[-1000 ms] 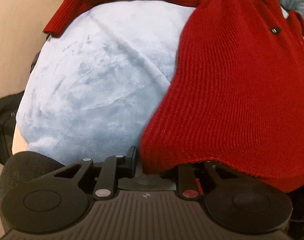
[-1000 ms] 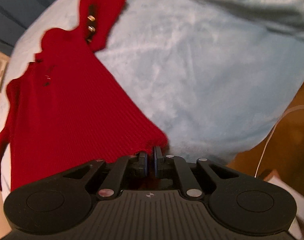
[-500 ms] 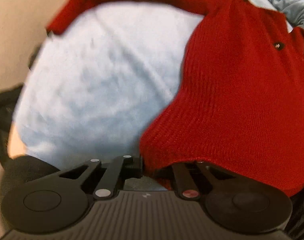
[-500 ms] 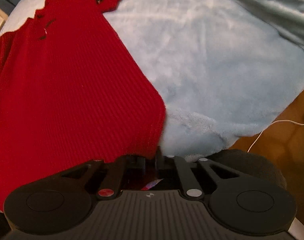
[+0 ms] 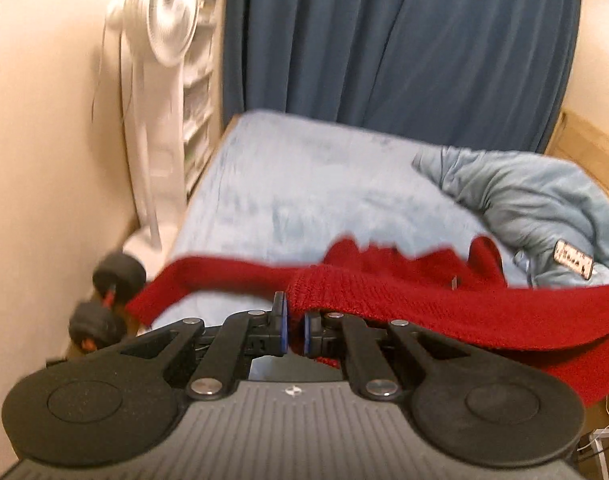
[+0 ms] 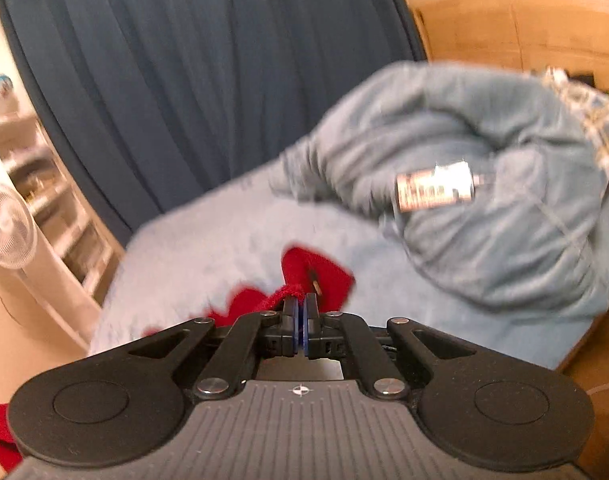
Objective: Fold small clothes
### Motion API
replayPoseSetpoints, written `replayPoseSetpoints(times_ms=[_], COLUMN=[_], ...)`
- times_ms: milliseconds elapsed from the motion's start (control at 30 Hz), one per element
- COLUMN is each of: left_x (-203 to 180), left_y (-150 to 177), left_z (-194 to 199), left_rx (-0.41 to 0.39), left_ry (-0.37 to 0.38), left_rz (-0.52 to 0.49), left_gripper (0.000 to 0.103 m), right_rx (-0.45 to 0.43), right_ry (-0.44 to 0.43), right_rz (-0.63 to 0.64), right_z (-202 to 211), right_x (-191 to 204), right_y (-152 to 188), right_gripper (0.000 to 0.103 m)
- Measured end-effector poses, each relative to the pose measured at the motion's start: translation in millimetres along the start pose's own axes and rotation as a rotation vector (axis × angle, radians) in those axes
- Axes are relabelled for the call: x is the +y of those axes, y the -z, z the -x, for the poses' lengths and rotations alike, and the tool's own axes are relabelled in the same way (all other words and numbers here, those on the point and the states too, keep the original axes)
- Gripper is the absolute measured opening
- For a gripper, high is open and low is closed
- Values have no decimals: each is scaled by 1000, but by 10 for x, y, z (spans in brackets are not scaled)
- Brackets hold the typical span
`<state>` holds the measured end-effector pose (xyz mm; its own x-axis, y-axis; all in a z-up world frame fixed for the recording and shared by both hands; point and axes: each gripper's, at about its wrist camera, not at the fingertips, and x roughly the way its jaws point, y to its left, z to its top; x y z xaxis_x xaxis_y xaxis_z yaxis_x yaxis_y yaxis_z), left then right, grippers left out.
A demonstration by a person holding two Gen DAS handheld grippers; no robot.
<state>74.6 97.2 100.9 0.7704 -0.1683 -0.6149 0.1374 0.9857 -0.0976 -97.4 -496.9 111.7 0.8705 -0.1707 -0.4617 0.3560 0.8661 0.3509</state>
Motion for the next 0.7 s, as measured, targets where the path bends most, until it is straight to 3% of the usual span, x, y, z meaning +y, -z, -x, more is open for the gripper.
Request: replayPoseSetpoints(times_ms=[100,233,333,400,467,567,700], left_x=[-15,-17,-74,-143,-250,-452,-491], left_y=[-244,-655,-1297,-1886,-2452,-3153,-3352], left_z=[-249,-1221,-2001,-2197,-2090,-1548,-994], left_rx=[9,98,125,68,-27,-217,-362], left_ry=[4,-46,-117,-154,-135,-115,-114], left_rz=[-10,-3,21,39,64,55,55], left_gripper=[7,7,7,7,7,7,7], right_rx=[-24,15,-2,-61,-142,-287,-399], right_ry=[-25,-9,28,42,31,-23,-79], right_rz=[18,67,81,51,10,13,63], right_z=[-108,-986,-1832,-2260,-2447,-2245,-1728], right_x=[107,501,891,1177,1476,1855,1937], right_y=[-202,-439,-759,-1109,-1599,-2166,-2489], right_gripper=[1,1,1,1,1,1,1])
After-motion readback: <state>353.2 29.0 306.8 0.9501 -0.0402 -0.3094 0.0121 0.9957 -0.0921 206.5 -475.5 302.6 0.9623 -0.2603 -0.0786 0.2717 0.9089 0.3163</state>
